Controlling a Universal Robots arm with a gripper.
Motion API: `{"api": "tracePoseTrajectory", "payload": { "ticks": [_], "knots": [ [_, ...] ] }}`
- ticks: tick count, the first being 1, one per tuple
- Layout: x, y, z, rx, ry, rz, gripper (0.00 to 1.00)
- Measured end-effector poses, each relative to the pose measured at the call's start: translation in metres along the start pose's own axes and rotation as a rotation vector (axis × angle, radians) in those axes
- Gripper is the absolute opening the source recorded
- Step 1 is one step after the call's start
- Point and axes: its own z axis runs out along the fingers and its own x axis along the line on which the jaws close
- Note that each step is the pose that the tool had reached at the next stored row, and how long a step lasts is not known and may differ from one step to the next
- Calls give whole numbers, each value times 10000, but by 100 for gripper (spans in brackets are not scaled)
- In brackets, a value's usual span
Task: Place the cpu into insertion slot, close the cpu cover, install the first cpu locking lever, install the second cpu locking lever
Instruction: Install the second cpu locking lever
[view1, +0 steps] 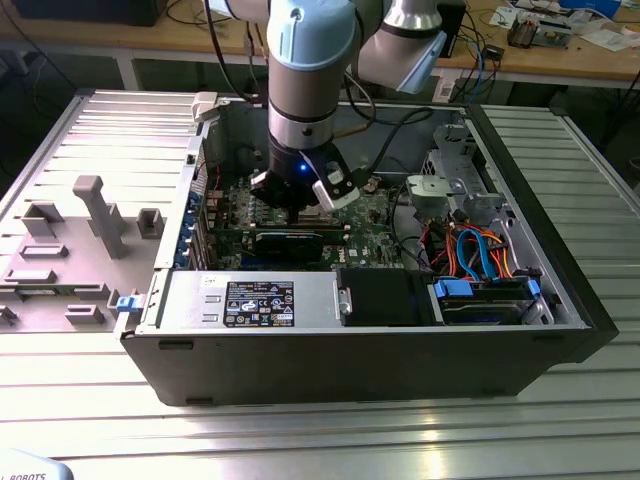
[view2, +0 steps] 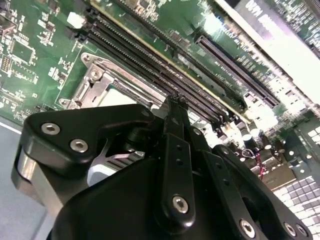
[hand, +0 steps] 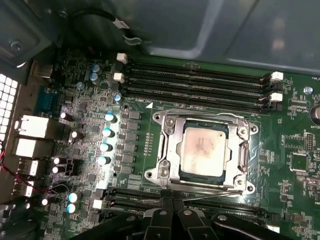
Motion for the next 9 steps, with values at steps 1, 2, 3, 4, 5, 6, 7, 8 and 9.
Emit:
{"api": "tracePoseTrajectory", "payload": {
  "ticks": [1,2,3,4,5,6,7,8,9],
  "knots": [
    [5,-14,-1,0,0,0,11],
    [23,-36,2,-15,-3,3,11],
    [32,-40,4,-41,-5,1,11],
    [38,-41,8,-67,-7,-1,11],
    [44,-41,13,-99,-12,-2,11],
    [50,-41,19,-131,-16,-4,11],
    [58,-41,24,-159,-18,-5,11],
    [67,-41,29,-194,-23,-6,11],
    [79,-41,37,-257,-31,-8,11]
  ]
}}
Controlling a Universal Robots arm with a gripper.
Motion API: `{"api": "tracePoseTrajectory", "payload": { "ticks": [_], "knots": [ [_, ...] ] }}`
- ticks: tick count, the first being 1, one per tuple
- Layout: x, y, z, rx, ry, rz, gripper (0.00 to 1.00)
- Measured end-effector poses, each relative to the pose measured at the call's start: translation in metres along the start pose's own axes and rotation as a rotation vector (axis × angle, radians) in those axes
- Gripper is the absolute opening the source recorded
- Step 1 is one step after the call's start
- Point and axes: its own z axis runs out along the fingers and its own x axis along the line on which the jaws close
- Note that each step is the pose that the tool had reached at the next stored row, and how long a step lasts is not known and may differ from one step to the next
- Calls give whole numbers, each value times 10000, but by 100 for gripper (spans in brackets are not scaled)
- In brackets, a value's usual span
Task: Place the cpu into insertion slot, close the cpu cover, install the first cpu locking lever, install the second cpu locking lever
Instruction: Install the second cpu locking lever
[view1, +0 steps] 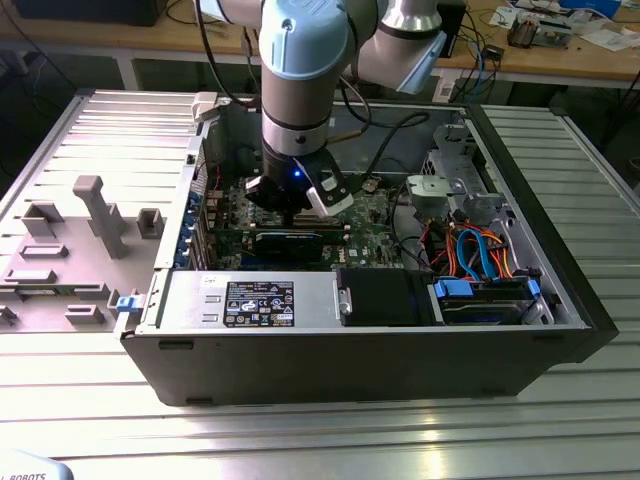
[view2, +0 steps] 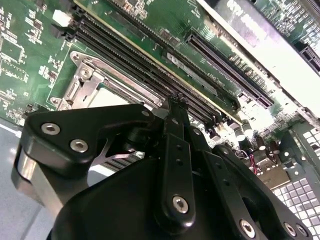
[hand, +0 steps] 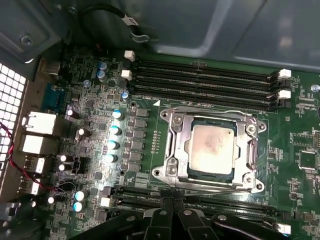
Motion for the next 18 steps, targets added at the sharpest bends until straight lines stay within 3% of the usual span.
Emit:
{"api": "tracePoseTrajectory", "payload": {
  "ticks": [7,18],
  "knots": [
    [97,4,50,-127,-22,30,11],
    [113,3,91,-200,-46,104,11]
  ]
}}
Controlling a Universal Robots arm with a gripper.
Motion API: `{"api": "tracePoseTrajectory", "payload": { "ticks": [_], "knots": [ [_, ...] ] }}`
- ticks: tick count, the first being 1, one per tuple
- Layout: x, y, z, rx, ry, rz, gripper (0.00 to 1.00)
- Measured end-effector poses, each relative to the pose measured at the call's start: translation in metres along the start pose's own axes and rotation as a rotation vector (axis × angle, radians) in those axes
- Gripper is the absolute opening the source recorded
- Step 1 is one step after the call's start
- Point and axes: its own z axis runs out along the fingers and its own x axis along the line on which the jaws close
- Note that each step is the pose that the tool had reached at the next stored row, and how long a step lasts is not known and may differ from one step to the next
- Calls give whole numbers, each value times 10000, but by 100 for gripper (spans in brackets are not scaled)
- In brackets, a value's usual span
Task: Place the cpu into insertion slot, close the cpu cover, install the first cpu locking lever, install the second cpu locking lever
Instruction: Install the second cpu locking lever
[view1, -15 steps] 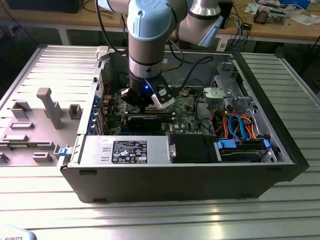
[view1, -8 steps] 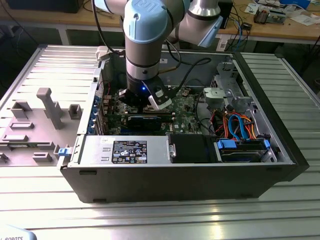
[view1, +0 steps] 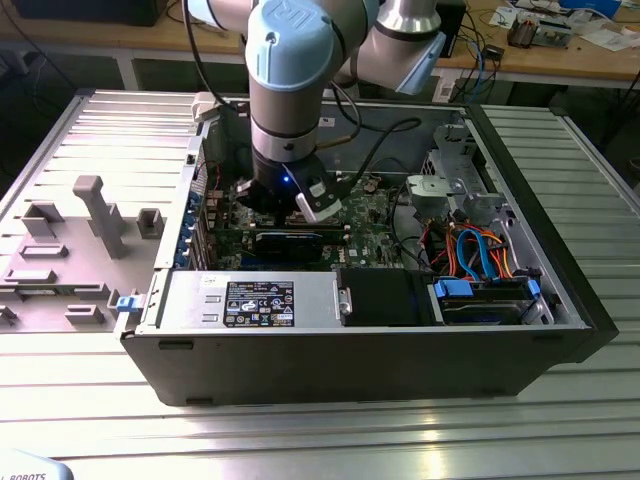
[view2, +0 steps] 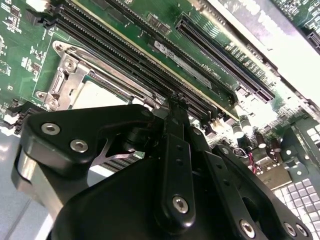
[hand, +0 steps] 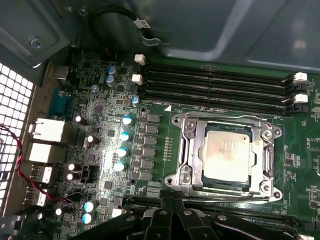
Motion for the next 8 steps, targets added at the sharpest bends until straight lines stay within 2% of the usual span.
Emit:
{"api": "tracePoseTrajectory", "payload": {
  "ticks": [3,8],
  "knots": [
    [10,4,21,-52,-20,61,11],
    [52,23,54,-59,-33,135,11]
  ]
}}
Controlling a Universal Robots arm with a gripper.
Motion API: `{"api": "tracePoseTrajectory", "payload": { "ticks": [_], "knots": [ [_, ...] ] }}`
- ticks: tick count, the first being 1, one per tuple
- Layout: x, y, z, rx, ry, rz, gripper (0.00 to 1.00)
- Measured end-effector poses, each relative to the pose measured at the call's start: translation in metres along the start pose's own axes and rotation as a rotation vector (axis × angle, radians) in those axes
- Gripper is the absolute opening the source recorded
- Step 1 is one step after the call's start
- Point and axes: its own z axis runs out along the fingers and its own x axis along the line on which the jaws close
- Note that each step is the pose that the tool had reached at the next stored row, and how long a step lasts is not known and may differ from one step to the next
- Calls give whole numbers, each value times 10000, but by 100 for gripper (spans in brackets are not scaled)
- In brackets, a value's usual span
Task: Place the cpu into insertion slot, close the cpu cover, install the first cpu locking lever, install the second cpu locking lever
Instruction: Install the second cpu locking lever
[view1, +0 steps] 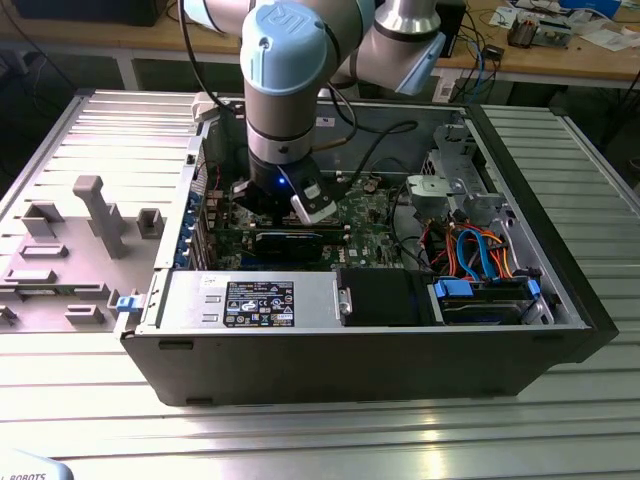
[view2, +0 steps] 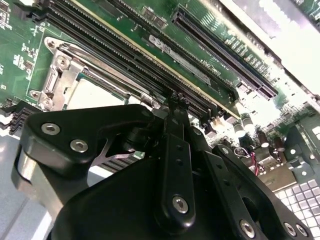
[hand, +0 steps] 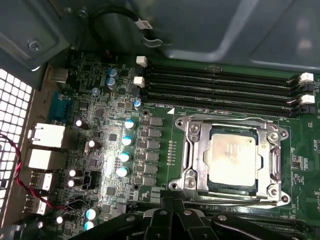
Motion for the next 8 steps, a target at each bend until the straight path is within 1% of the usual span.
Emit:
{"api": "tracePoseTrajectory", "payload": {
  "ticks": [4,8],
  "knots": [
    [-1,24,11,-4,-16,72,11],
    [-2,24,25,-17,-20,87,11]
  ]
}}
